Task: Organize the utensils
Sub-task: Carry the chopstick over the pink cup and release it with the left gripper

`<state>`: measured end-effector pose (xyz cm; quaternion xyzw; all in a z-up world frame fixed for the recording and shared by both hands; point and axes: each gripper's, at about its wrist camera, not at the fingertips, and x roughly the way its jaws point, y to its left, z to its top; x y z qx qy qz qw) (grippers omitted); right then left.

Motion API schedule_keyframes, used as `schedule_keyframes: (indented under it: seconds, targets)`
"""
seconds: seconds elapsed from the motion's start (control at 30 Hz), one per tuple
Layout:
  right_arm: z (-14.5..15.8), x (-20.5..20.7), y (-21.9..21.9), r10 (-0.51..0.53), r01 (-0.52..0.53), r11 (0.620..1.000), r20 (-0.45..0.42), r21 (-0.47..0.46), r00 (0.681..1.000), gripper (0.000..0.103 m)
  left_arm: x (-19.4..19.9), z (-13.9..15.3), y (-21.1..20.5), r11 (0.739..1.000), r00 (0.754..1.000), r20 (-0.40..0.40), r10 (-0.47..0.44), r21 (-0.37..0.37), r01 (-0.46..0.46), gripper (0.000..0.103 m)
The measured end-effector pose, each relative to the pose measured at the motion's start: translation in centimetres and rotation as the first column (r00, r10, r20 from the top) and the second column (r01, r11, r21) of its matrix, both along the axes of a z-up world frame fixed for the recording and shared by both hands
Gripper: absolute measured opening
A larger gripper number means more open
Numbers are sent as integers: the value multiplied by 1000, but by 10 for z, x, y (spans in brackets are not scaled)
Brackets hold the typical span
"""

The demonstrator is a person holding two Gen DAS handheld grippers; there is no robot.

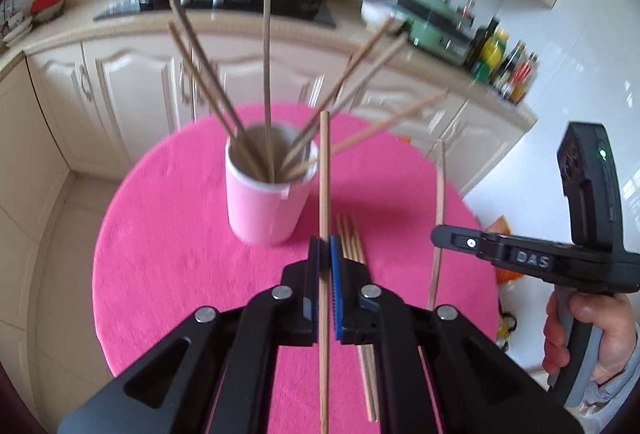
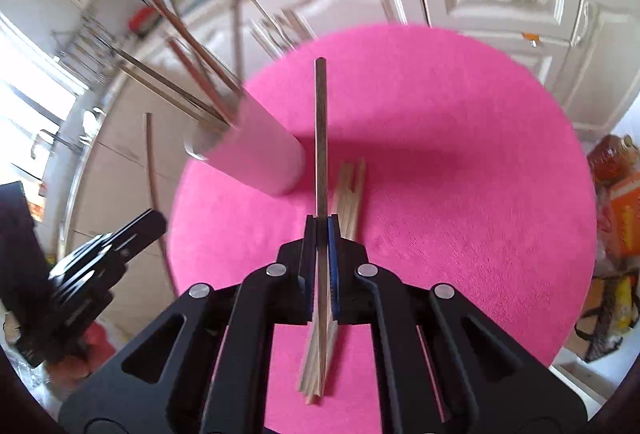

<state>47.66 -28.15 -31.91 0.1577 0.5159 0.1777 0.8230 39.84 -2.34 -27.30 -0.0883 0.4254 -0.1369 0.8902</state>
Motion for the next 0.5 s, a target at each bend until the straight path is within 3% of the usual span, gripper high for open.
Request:
schedule_keyframes:
  seconds: [0.1,0.27,0.5]
  targets:
    - [29,-11,-2,-10,7,999,63,45,998,6,2,16,9,999,997,68,34,-24,-32,5]
    - [80,-12,0,-52,26,993,223,118,973,6,15,47,14,993,972,203,120,-33,-116,5]
    - [126,6,23,-94,28,987,428,158,899,6,47,77,26,975,917,332,222,-92,-203,5]
